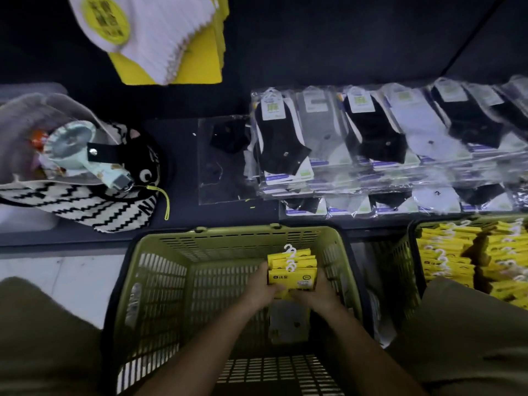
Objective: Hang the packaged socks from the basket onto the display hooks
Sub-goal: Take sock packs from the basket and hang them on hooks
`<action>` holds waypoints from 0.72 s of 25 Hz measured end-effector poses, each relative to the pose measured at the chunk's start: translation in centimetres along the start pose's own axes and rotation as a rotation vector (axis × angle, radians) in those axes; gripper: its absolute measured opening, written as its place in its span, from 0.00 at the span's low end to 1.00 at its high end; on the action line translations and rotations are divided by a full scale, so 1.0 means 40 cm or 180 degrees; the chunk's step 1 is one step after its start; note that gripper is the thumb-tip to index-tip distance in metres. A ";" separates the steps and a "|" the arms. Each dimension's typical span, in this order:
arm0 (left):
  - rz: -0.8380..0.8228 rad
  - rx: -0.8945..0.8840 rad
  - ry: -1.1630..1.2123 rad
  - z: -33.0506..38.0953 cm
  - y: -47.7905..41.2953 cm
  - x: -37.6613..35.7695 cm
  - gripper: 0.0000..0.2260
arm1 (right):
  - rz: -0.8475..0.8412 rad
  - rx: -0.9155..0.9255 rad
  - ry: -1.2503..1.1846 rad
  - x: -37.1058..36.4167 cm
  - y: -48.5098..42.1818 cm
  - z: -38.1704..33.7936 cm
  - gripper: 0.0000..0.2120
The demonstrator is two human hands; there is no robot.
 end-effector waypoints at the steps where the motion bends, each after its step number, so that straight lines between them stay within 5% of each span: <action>1: 0.0082 -0.0095 0.0093 -0.007 0.023 0.025 0.24 | -0.0177 0.0107 -0.0096 -0.016 0.003 -0.015 0.30; 12: 0.0016 -0.0556 0.0150 -0.002 0.140 0.050 0.22 | -0.0414 0.0164 0.1445 -0.074 0.065 -0.073 0.22; 18: 0.0479 -0.1170 0.0930 0.169 0.243 0.242 0.14 | 0.0486 0.0972 0.0095 0.017 0.133 -0.384 0.21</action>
Point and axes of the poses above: each hand's wrist, its own y-axis away from the middle knuckle, its own x-axis out of the back of the hand, z = x × y, the point moved 9 cm from there along -y, towards the middle knuckle, and after that the axes turned 6 degrees about -z, right-handed, at the moved point
